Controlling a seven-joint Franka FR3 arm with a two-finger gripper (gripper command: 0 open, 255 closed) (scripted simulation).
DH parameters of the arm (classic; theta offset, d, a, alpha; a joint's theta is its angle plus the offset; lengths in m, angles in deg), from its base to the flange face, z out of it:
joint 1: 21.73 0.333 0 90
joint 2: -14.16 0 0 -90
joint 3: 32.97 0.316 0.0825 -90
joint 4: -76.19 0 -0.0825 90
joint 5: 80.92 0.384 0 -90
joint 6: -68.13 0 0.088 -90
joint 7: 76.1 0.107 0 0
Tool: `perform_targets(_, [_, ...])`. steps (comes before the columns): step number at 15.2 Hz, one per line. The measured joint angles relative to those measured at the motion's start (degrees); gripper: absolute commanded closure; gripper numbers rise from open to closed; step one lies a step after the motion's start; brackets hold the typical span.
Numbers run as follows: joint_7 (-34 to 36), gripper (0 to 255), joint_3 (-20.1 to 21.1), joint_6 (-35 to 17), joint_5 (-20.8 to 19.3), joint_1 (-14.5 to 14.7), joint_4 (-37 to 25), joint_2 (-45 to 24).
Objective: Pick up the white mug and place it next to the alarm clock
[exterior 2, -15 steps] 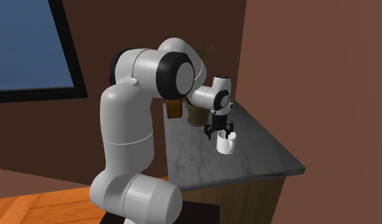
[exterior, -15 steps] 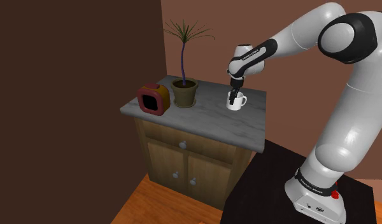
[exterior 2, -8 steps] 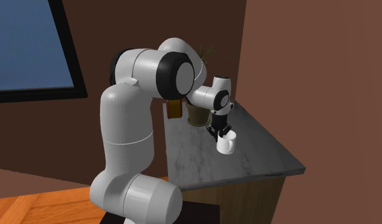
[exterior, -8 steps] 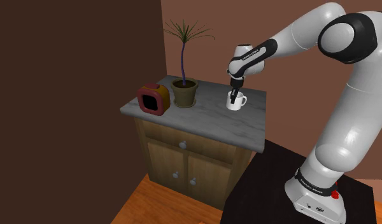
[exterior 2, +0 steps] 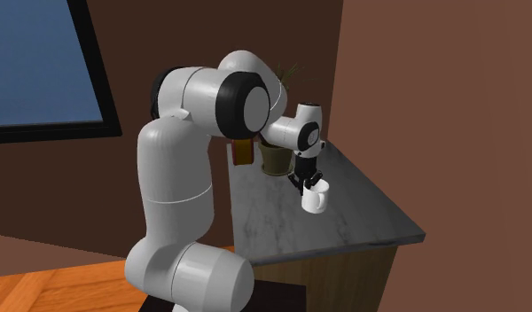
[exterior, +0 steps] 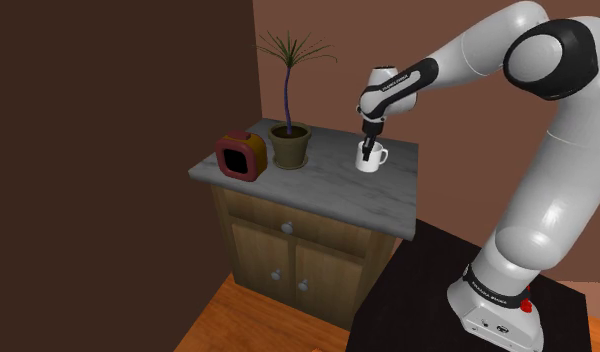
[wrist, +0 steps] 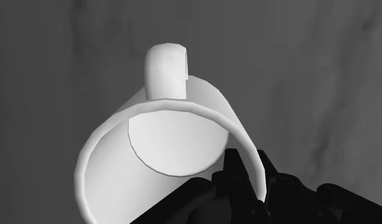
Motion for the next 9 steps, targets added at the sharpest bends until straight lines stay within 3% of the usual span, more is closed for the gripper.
perform_targets(9, [0.9, 255, 0.0, 6.7, -1.2, 0.1, -3.5, 3.4])
